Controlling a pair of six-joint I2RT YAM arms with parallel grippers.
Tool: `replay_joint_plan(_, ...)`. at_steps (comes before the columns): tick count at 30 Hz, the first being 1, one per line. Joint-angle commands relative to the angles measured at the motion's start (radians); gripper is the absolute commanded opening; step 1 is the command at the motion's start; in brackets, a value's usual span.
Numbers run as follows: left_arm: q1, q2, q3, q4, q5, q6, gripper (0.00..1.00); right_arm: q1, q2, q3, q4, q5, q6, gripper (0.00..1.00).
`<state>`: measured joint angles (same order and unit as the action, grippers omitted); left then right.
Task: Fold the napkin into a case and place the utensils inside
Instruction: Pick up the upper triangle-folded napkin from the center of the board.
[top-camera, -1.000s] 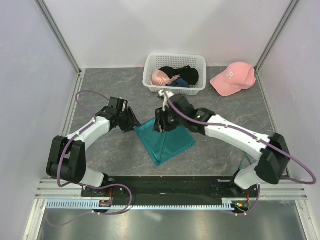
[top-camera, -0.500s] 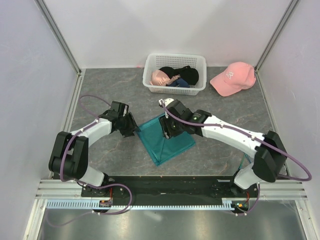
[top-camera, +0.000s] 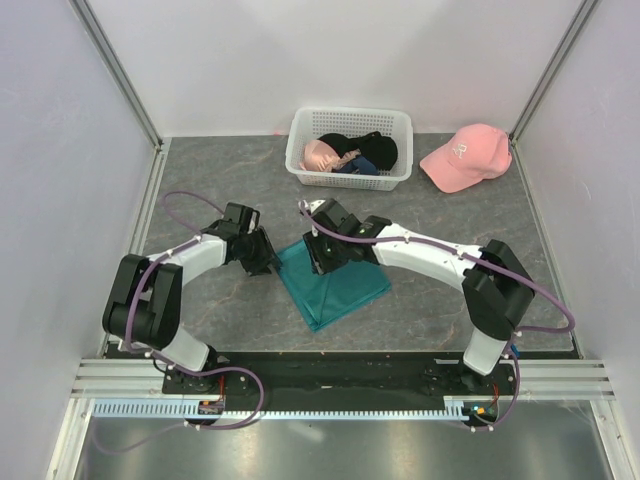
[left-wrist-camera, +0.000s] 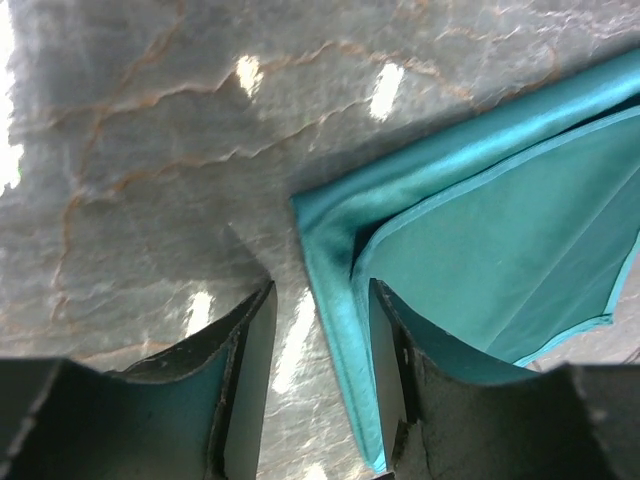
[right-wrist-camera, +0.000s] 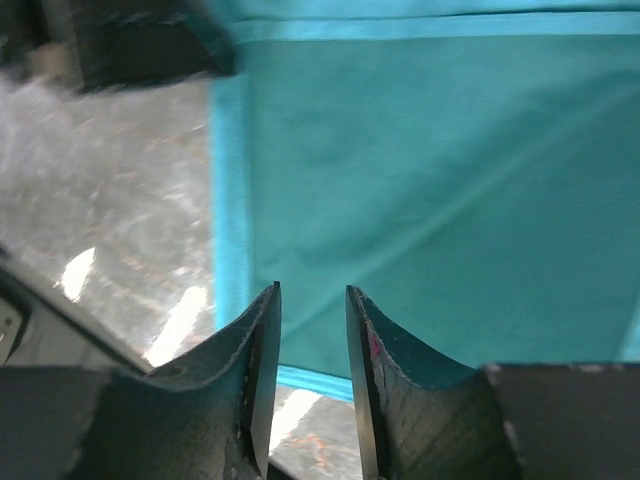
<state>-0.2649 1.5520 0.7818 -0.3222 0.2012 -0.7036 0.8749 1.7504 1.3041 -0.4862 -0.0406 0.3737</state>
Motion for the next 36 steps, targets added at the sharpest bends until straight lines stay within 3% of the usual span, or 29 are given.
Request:
replay_joint_plan(1, 0.003, 0.052, 0.040, 0.045, 0.004, 0.006, 0.49, 0.039, 0.018, 0.032, 0.032, -0.013, 0.010, 0.38)
replay_joint_plan(14, -0.014, 0.105, 0.053, 0.017, -0.068, -0.014, 0.33, 0.110, 0.035, 0.006, 0.052, -0.008, 0.034, 0.39)
replay_joint_plan(24, -0.023, 0.086, 0.056, 0.006, -0.098, -0.008, 0.03, 0.211, 0.090, -0.046, 0.083, 0.034, 0.019, 0.48)
replay_joint_plan(36, -0.023, 0.066, 0.063, -0.021, -0.098, -0.030, 0.02, 0.272, 0.092, -0.104, 0.083, 0.093, 0.022, 0.49)
